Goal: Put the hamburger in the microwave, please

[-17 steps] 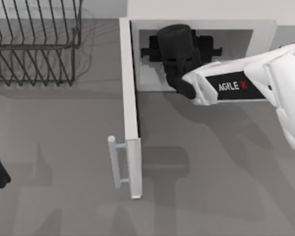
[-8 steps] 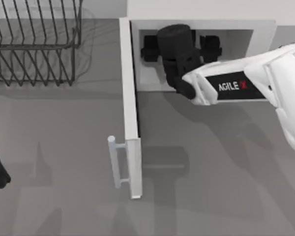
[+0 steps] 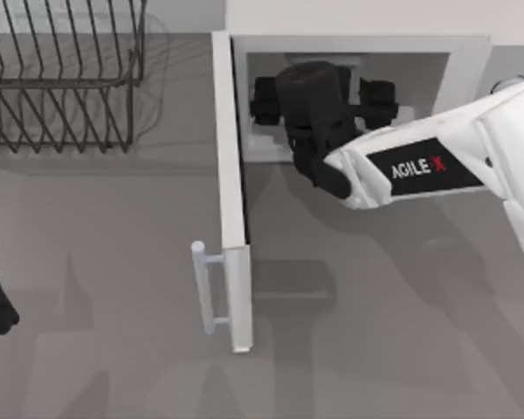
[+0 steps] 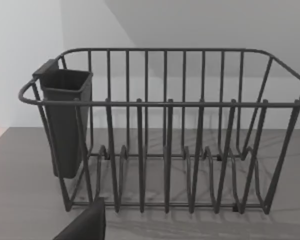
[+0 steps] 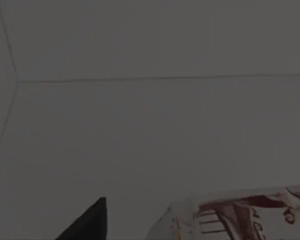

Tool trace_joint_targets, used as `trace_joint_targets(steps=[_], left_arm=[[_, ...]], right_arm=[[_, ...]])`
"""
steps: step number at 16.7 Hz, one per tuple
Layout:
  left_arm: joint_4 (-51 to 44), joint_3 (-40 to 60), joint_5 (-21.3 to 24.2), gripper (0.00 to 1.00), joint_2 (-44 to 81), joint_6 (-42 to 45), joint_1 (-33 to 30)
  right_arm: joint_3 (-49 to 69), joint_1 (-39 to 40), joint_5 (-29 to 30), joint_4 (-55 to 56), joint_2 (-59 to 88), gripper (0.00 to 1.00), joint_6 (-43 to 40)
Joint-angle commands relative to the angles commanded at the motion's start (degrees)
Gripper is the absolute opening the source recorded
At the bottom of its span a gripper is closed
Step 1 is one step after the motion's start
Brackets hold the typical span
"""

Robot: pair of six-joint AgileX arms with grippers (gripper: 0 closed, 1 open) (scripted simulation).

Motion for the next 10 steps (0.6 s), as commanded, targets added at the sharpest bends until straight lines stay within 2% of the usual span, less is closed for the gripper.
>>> trace_joint_targets(steps=[7, 10], left_arm=[[0.00, 0.00, 0.00, 1.00, 0.00, 0.00, 0.00], [0.00, 0.00, 0.00, 1.00, 0.00, 0.00, 0.00]], right_arm=[[-27.79, 9.29, 7.92, 8.17, -13.25, 1.00, 5.52], [-35.71, 12.44, 10.61, 11.03, -17.68, 1.00, 7.41]])
